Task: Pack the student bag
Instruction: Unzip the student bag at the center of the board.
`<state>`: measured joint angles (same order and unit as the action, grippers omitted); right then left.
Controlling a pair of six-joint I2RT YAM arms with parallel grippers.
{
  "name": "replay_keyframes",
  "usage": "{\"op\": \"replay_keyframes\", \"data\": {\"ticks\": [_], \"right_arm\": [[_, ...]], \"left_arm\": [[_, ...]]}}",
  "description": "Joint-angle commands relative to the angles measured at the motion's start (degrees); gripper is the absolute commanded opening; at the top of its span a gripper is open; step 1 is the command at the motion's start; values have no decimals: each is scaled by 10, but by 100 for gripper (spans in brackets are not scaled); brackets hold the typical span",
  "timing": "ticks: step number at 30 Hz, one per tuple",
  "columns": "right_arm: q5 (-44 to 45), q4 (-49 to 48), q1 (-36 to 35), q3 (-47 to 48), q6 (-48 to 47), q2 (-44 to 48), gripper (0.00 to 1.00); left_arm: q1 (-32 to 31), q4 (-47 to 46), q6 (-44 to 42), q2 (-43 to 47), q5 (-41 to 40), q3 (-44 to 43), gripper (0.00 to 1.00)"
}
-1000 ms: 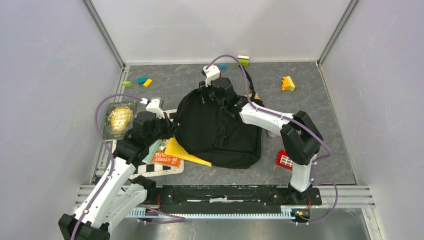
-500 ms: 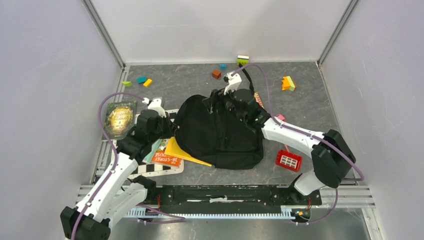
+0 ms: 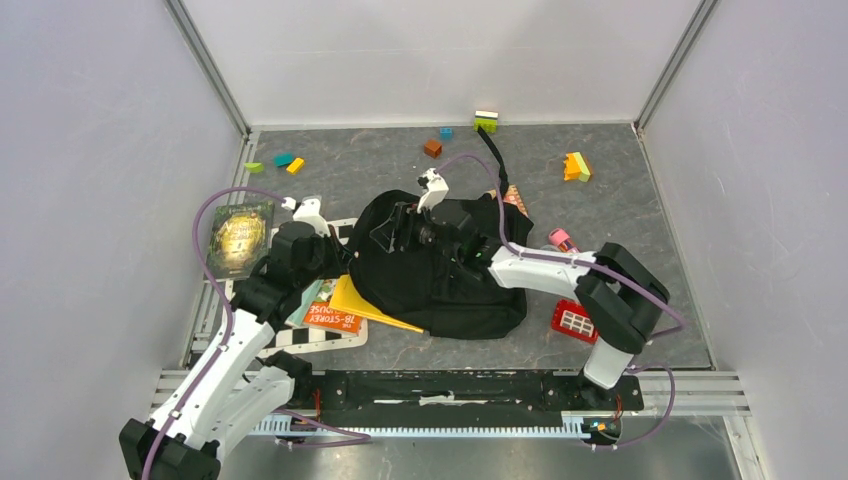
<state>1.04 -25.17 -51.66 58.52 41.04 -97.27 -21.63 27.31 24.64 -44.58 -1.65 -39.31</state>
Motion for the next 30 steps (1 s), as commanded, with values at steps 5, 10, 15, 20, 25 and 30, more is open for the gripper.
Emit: {"op": "replay_keyframes", "data": {"ticks": [5,10,15,20,25,30], "right_arm": [[-59,-68,-2,83,72,-87,68],[-77,-73,-3,118,79,-122,63],[-77,-53,-3,156,83,-151,50],[-53,-53,-2,176,87,-163,3],[-34,-52,3,211,105,-180,0],[-14,-44,11,247,115,-194,0]], "left_arm": [[-1,-8,16,1,-5,2,2],[-1,-8,18,-2,-3,4,2],[-2,-6,18,-1,-1,4,2],[-3,4,19,5,-4,5,2],[-13,15,33,20,12,15,2],[-30,37,62,55,14,32,2]]}}
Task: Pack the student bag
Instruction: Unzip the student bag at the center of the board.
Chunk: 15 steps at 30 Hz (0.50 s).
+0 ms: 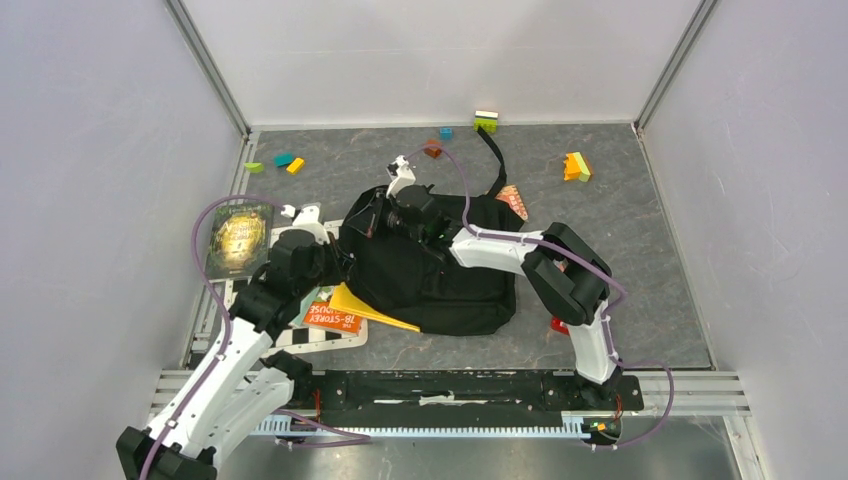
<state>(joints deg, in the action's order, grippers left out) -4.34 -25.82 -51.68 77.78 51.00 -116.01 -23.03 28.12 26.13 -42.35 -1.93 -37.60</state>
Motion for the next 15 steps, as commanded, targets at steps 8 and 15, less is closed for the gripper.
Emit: {"op": "replay_keyframes", "data": {"ticks": [8,15], "right_arm": [[78,-4,29,120,18,-37,0],[95,-2,30,131,19,-48,0]], "left_arm": [[-40,44,71,61,96,27,2],[-64,61,78,31,145,24,2]]}}
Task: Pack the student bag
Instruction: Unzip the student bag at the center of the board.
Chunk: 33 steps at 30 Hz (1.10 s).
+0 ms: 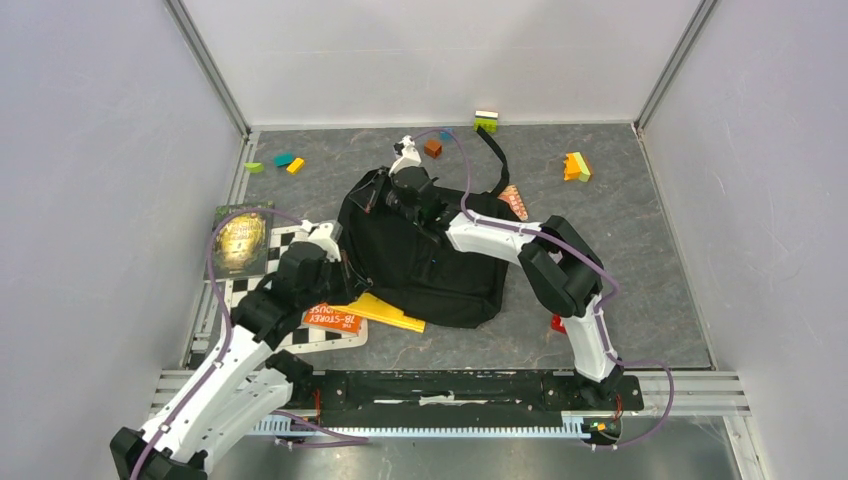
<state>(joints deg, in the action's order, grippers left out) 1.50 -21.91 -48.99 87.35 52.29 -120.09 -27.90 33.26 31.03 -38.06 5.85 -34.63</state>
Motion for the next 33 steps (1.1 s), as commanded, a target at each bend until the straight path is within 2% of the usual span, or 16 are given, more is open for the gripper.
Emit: {"op": "replay_keyframes", "data": {"ticks": [1,5,7,8,9,10,11,13,15,17,21,26,30,33], "right_arm": [[37,-41,4,34,6,-7,0],[38,-44,4,18,-2,2,0],[44,-47,3,2,-14,14,0],[49,-48,4,-8,-22,22,0],[52,-49,4,-17,-32,32,4],[54,-50,4,-28,-44,41,13],[57,-51,3,-38,-57,53,20],[60,-53,4,-65,-88,81,34],[66,-48,4,-94,-122,112,46],[75,-43,4,-129,-159,147,60],[102,-29,4,-199,-217,222,72],[93,-22,5,-300,-256,312,75],[27,-54,-3,-387,-257,367,75],[-27,-91,-30,-437,-295,394,75]], "left_arm": [[-18,6,30,-20,73,-3,2],[-26,3,24,-43,84,-8,2],[-25,19,20,-41,54,-22,11],[-25,33,18,-37,33,-31,25],[-25,44,15,-32,8,-46,41],[-25,57,10,-27,-10,-58,60],[-25,66,5,-24,-29,-72,72],[-25,88,-3,-24,-64,-101,91],[-24,112,-17,-38,-115,-131,99],[-21,127,-37,-63,-150,-153,100],[0,117,-68,-122,-149,-186,100],[51,70,-111,-181,-143,-210,100],[93,34,-130,-224,-103,-215,100],[102,8,-141,-245,-77,-215,100]]}}
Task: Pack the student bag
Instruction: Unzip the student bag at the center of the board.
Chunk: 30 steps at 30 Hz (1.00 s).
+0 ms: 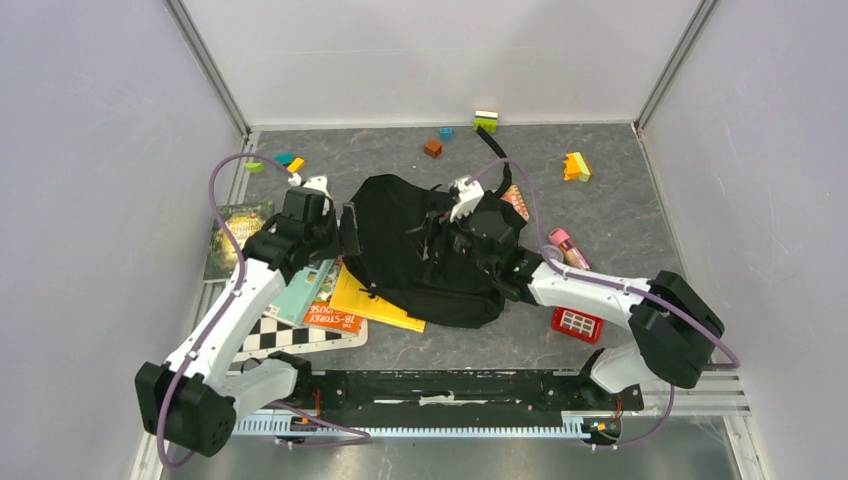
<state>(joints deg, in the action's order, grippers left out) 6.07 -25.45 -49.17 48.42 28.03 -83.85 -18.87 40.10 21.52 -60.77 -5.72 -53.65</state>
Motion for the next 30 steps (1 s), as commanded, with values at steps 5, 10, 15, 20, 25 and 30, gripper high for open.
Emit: {"op": "replay_keyframes", "data": {"ticks": [5,10,15,20,25,30], "right_arm": [[-132,-115,-86,-88,-124,38,75],[-139,-115,-158,-78,-216,19,76],[-71,-64,-209,-31,-287,-25,77],[-14,-38,-222,17,-328,-76,77],[15,1,-223,81,-345,-131,71],[55,41,-224,110,-353,-163,44]], "left_arm": [[16,-104,-62,-54,86,-30,100],[19,-102,-64,-109,59,-50,91],[21,-108,-67,-124,46,-33,82],[22,-109,-76,-134,38,-21,79],[22,-102,-74,-149,44,-24,66],[21,-104,-74,-145,44,-21,50]]}}
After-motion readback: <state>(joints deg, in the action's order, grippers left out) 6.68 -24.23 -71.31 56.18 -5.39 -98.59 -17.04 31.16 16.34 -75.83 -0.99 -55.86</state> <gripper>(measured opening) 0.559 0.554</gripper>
